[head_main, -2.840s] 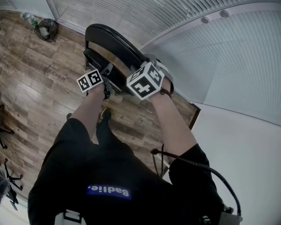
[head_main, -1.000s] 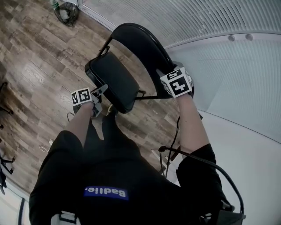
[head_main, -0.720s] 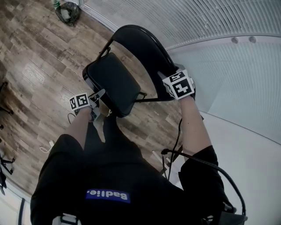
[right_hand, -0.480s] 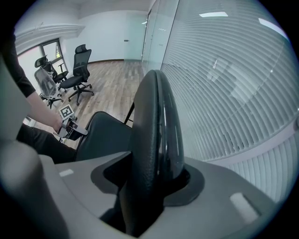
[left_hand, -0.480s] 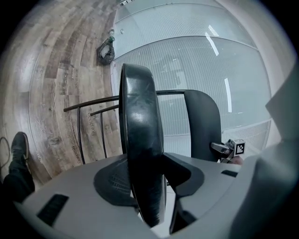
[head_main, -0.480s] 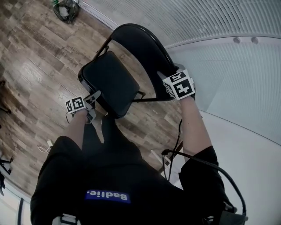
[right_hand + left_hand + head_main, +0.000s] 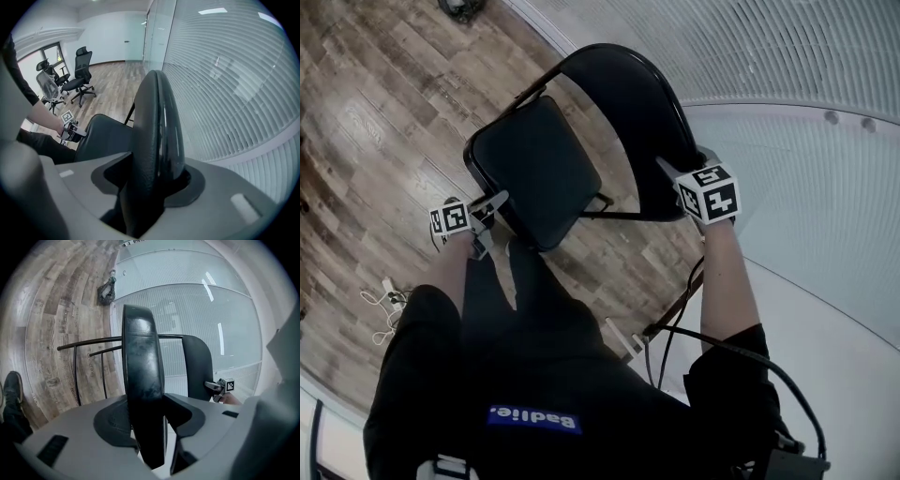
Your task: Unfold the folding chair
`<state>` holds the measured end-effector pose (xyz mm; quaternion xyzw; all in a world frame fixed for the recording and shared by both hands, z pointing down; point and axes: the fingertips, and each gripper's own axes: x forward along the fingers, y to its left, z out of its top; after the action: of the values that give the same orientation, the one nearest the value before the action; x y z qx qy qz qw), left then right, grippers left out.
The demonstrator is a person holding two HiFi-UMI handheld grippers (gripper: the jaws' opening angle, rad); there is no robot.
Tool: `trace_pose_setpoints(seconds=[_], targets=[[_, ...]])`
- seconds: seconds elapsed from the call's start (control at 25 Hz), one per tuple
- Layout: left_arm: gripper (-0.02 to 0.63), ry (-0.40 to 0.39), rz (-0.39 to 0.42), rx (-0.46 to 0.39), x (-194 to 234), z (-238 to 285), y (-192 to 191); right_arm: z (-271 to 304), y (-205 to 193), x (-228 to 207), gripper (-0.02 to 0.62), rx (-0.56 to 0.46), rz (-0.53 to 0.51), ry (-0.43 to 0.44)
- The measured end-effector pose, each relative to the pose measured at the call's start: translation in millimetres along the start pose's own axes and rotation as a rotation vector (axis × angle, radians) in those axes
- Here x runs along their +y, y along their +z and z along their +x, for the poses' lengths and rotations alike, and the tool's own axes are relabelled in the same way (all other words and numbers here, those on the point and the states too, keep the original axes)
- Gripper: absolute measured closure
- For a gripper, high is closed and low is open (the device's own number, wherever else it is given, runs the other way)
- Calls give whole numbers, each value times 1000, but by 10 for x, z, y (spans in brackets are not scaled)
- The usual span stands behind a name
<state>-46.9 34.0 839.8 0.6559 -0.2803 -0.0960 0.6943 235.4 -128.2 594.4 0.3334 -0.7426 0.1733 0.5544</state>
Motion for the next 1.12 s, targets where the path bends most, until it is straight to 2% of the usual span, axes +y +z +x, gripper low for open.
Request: trace_pose_setpoints(seconds=[0.28, 0.6, 1.12], targets=[[428, -10, -20, -1, 349, -210, -63, 159, -20, 79, 397, -2, 4, 24], [414, -12, -14, -18, 704, -266, -85, 423, -137, -124, 393, -12, 30, 84], [385, 21, -56, -47, 1301, -379, -74, 836, -219, -236, 387, -21, 61, 153]])
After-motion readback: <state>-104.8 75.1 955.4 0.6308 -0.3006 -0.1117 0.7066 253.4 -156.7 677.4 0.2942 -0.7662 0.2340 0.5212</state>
